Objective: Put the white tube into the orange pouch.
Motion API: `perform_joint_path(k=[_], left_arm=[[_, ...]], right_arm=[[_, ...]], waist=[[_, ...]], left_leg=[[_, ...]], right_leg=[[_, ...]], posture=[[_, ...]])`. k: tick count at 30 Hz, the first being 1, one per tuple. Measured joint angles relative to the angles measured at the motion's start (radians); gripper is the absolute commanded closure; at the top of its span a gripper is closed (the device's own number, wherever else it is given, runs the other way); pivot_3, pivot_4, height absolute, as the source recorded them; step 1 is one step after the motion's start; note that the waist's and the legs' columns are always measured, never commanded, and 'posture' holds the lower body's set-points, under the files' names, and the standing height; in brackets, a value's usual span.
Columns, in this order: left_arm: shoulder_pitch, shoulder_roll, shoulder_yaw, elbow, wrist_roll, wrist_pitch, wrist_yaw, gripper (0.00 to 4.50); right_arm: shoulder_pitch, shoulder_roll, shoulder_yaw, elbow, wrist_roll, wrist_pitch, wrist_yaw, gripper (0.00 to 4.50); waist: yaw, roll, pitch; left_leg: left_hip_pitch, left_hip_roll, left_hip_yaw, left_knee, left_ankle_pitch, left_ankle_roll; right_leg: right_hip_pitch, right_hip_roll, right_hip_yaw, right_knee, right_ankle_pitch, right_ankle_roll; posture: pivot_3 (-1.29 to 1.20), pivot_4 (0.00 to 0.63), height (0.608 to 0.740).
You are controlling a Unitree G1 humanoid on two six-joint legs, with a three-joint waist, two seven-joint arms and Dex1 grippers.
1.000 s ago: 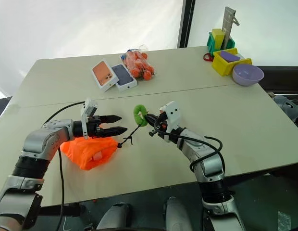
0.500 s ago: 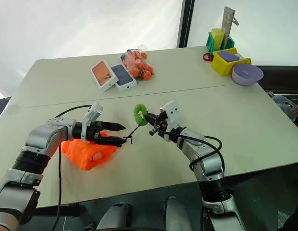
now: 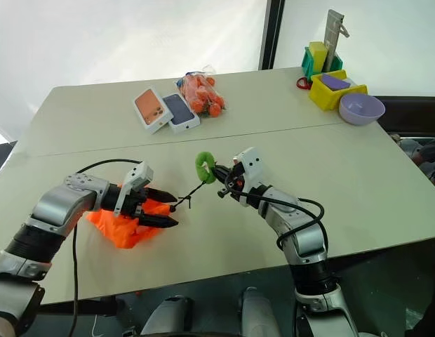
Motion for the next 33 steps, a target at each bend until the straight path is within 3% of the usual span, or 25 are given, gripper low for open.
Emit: perform_joint_path(k=[33], left_arm=[[-0.009, -0.015, -0.002, -0.016, -0.012, 0.089, 0.036, 0.03]], right_arm=[[0.000, 0.000, 0.013, 0.000, -0.002, -0.008, 0.001, 4.50]], waist=[[0.000, 0.000, 0.000]], left_leg=[[0.000, 0.000, 0.000, 0.000, 0.000, 0.000]], right_leg=[[0.000, 0.000, 0.000, 0.001, 0.000, 0.000]], posture=[[0.00, 0.150, 0.740]])
